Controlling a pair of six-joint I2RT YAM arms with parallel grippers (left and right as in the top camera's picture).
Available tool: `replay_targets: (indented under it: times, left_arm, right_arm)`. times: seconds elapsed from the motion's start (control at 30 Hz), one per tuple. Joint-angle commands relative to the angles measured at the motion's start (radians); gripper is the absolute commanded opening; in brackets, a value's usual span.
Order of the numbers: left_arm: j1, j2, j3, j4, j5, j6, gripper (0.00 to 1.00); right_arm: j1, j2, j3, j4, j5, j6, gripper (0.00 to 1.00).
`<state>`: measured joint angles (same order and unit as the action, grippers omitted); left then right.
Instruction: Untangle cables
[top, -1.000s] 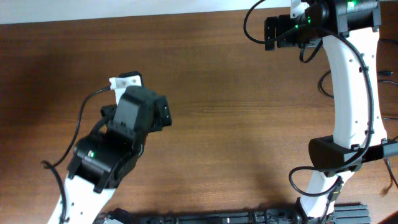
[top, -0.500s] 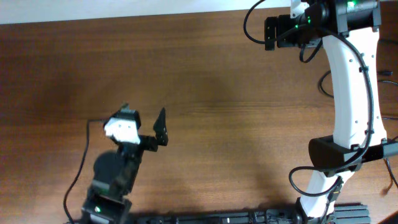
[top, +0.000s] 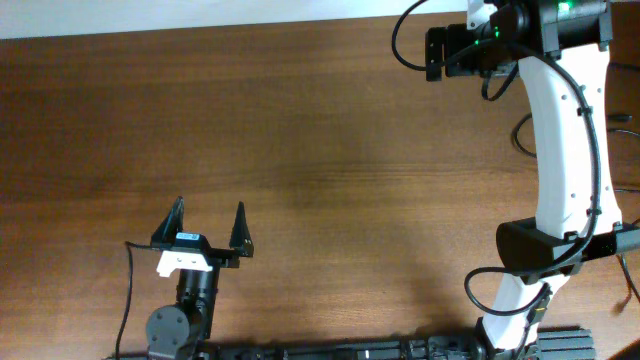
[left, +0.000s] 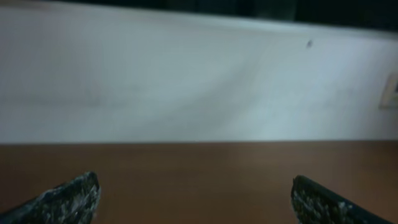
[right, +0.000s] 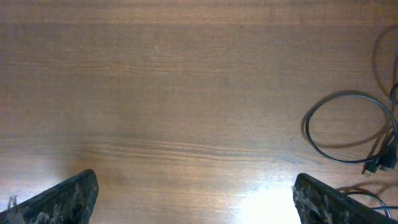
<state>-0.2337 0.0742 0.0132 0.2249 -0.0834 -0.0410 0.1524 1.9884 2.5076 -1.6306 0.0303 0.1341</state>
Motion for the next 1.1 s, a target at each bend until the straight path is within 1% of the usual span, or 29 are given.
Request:
replay_targets:
  times: [0.0,0.2,0.3,1.07]
  left_arm:
    - [0.051,-0.069,-0.005,-0.132,0.020,0.019,0.99]
    - [0.088,-0.069,-0.005,-0.304,0.037,0.007,0.99]
    - [0.109,-0.070,-0.005,-0.310,0.063,0.008,0.99]
    - [0.104,-0.069,-0.004,-0.309,0.062,0.009,0.99]
  right_arm:
    - [0.005,-0.002,-0.002,0.000,0.016,0.001,0.99]
    - [0.005,-0.002,-0.002,0.000,0.016,0.001,0.99]
    - [0.005,-0.002,-0.002,0.000,0.016,0.001,0.99]
    - [0.005,-0.002,-0.002,0.000,0.016,0.001,0.99]
